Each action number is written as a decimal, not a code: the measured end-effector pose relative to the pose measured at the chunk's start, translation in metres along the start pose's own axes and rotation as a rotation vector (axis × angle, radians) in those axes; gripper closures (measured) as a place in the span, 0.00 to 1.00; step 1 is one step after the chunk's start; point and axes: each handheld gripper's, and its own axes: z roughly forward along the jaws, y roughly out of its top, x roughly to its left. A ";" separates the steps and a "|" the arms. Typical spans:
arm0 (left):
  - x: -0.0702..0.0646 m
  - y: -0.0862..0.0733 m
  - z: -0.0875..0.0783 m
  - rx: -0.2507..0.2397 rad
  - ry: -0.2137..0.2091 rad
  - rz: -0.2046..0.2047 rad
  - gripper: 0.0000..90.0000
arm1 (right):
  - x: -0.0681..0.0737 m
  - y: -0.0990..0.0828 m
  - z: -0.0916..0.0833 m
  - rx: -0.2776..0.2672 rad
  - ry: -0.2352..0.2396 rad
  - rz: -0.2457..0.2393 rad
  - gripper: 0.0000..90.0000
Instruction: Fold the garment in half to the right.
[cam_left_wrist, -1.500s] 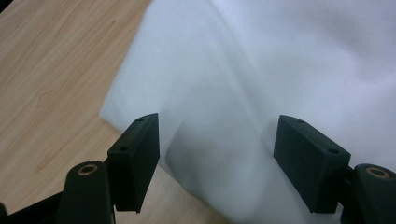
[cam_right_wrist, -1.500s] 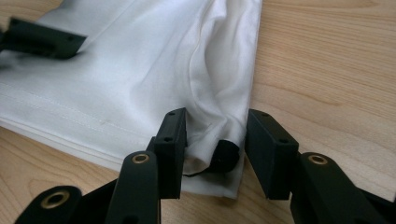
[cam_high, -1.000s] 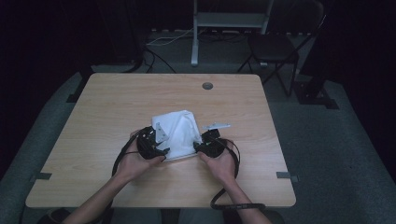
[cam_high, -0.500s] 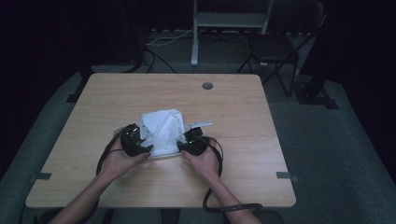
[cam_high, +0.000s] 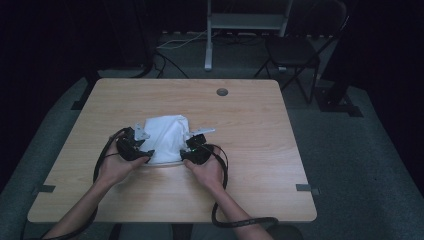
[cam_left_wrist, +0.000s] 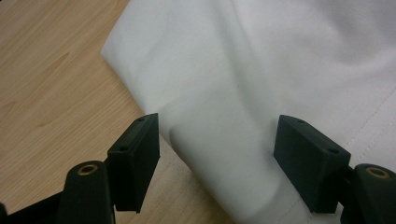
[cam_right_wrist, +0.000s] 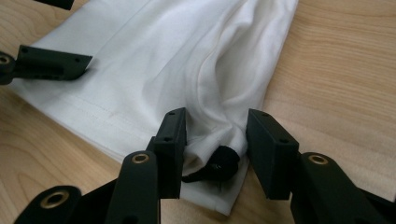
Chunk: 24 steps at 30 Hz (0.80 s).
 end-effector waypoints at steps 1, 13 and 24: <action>0.000 -0.001 0.000 -0.007 -0.001 0.003 0.34 | 0.000 -0.001 -0.001 0.001 0.004 0.005 0.65; -0.001 -0.009 -0.026 -0.084 0.017 -0.019 0.34 | -0.003 0.028 -0.019 -0.070 -0.017 -0.042 0.56; -0.011 -0.004 -0.036 -0.143 -0.006 -0.004 0.34 | -0.012 0.055 0.009 -0.084 -0.074 -0.135 0.48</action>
